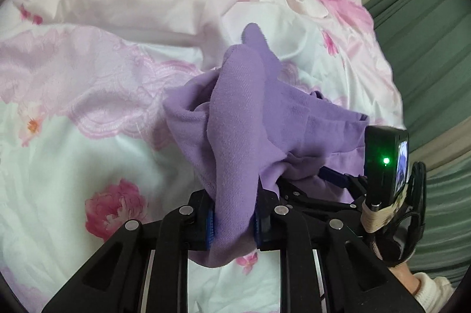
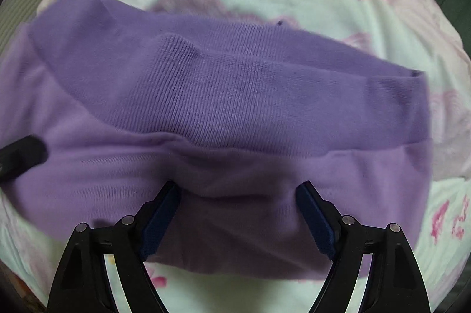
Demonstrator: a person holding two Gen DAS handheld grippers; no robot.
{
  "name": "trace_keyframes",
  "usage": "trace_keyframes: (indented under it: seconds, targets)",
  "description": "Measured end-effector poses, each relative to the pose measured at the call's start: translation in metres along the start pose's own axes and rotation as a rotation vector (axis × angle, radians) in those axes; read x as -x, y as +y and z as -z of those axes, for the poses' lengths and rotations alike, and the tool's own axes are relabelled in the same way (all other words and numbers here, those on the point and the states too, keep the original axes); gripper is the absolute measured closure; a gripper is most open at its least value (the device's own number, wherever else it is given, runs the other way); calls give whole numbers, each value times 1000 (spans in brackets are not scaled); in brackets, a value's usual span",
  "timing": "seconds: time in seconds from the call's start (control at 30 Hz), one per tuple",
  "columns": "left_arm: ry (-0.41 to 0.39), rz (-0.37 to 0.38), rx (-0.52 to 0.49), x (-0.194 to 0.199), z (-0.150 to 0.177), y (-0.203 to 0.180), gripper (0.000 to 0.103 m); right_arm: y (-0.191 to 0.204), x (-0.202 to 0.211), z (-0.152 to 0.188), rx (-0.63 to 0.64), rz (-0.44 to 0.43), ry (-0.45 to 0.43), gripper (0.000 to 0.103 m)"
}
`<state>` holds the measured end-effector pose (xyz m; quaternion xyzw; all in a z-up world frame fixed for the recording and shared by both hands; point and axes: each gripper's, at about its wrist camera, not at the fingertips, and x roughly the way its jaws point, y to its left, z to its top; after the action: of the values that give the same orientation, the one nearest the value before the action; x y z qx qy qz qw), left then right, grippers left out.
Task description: Fold small clothes
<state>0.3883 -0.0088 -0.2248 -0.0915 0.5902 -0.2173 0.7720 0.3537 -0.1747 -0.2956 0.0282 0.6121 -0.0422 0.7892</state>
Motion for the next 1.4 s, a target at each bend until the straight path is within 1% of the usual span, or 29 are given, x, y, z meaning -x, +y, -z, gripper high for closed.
trace_keyframes:
  seconds: [0.03, 0.1, 0.17, 0.2, 0.23, 0.27, 0.33, 0.4, 0.43, 0.5, 0.57, 0.6, 0.67, 0.73, 0.83, 0.97, 1.13, 1.17, 1.2, 1.23, 1.27, 1.3, 1.33, 1.4]
  targets:
    - [-2, -14, -2, 2, -2, -5, 82, -1, -3, -2, -1, -10, 6, 20]
    - [-5, -20, 9, 8, -5, -12, 82, -6, 1, -3, -2, -39, 20, 20]
    - [-3, -20, 11, 17, -8, -25, 82, -15, 16, -1, -15, -82, 8, 20]
    - [-6, -25, 1, 20, -7, -31, 82, -24, 31, 4, -34, -109, -12, 20]
    - [-4, -43, -17, 24, -8, -43, 82, -33, 45, 9, -49, -118, -32, 20]
    - [3, -59, -29, 25, -8, -55, 82, -40, 54, 13, -59, -113, -42, 20]
    - [17, -70, -32, 26, -8, -73, 82, -67, 78, 28, -98, -94, -69, 20]
    - [26, -96, -53, 23, -10, -100, 82, -90, 90, 41, -138, -86, -78, 20]
    - [20, -106, -75, 22, -9, -114, 82, -109, 97, 50, -170, -79, -81, 20]
    - [24, -141, -125, 14, -8, -143, 82, -135, 102, 62, -215, -64, -83, 20]
    - [43, -154, -169, 0, -8, -175, 82, -167, 104, 75, -275, -46, -82, 20]
    - [50, -161, -183, -5, -6, -185, 82, -180, 105, 79, -300, -45, -81, 20]
    - [63, -172, -223, -23, -4, -212, 82, -201, 106, 90, -341, -43, -83, 20]
    - [87, -180, -236, -40, -1, -229, 82, -218, 107, 99, -376, -42, -87, 20]
    - [120, -169, -221, -62, 4, -246, 82, -247, 106, 113, -414, -47, -89, 20]
    - [131, -224, -278, -86, 14, -271, 82, -266, 100, 128, -448, -42, -78, 20]
    - [153, -230, -282, -112, 21, -280, 81, -284, 91, 143, -490, -48, -65, 20]
    - [150, -230, -289, -115, 22, -282, 79, -286, 91, 145, -496, -47, -64, 20]
    - [152, -211, -283, -118, 23, -280, 71, -288, 89, 147, -502, -47, -63, 20]
    - [156, -181, -266, -121, 23, -278, 61, -290, 88, 149, -507, -50, -61, 20]
    - [156, -141, -238, -121, 22, -275, 55, -291, 88, 150, -510, -50, -60, 20]
    - [150, -103, -219, -120, 21, -273, 45, -293, 88, 150, -513, -49, -59, 20]
    - [145, -84, -218, -118, 21, -273, 39, -294, 88, 151, -515, -49, -60, 20]
    - [144, -70, -234, -113, 20, -278, 33, -295, 89, 151, -517, -49, -63, 20]
